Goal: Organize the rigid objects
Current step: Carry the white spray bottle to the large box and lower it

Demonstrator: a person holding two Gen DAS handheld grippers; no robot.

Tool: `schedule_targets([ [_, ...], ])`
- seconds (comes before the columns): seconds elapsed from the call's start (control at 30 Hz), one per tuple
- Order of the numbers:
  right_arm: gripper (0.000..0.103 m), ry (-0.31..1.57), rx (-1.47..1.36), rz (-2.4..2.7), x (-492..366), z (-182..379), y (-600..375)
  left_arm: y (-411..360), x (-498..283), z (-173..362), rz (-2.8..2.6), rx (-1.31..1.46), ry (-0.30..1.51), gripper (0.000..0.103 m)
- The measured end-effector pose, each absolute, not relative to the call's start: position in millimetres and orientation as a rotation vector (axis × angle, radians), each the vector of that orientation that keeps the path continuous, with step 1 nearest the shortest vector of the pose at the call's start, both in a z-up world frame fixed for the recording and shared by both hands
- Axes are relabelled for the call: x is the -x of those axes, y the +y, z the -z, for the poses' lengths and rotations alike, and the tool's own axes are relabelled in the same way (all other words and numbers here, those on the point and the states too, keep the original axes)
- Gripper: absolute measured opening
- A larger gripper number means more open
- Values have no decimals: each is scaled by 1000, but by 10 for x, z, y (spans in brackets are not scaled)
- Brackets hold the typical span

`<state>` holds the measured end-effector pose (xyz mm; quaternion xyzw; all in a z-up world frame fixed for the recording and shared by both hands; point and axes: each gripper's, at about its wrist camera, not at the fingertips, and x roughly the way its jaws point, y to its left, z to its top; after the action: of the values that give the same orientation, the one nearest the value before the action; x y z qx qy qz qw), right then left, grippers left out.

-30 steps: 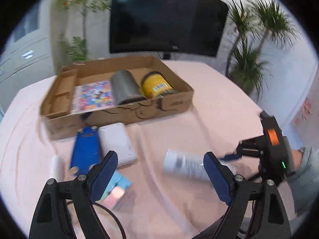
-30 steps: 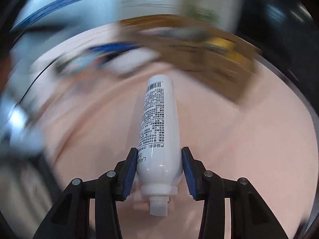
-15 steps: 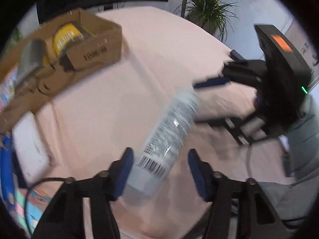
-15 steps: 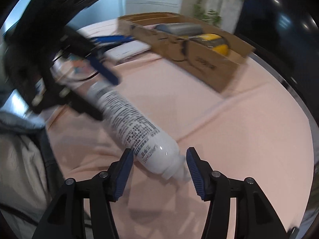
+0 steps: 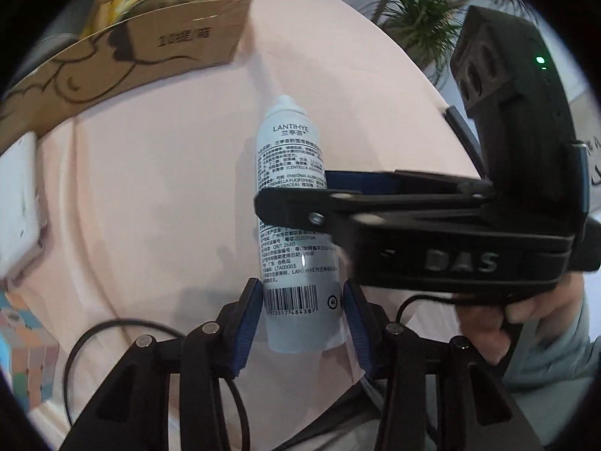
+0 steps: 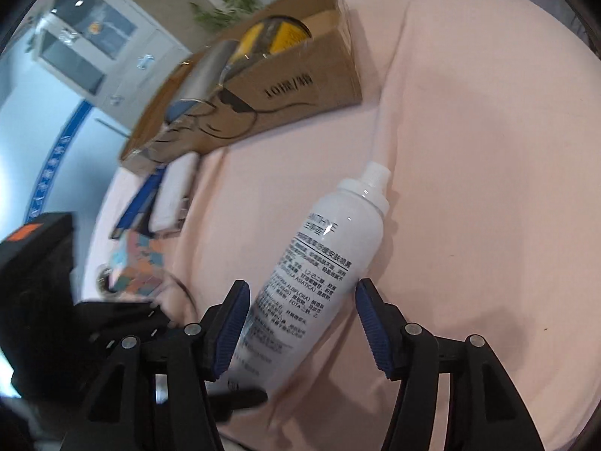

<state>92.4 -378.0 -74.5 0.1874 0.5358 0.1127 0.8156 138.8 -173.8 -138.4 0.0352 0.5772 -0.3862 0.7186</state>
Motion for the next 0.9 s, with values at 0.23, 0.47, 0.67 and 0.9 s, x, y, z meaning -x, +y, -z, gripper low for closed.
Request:
schedule_targets([
  [0.23,51,1073,-318,-240,-962,399,-3514,-1669,-1319,950,775,-44,1171,43],
  [0.47,46,859,-215,-297,-1484,-611,-3575,-1741,-1875,152,724,16,962,42],
  [0.67,44,808,-176,-342,-2196,-1037,-3668,-1915,-2554,-112,684,81,907,41],
  [0.9,42,838,-98,-365,-2910,-1109,-3875,-2076,-3250,132,650,126,993,34],
])
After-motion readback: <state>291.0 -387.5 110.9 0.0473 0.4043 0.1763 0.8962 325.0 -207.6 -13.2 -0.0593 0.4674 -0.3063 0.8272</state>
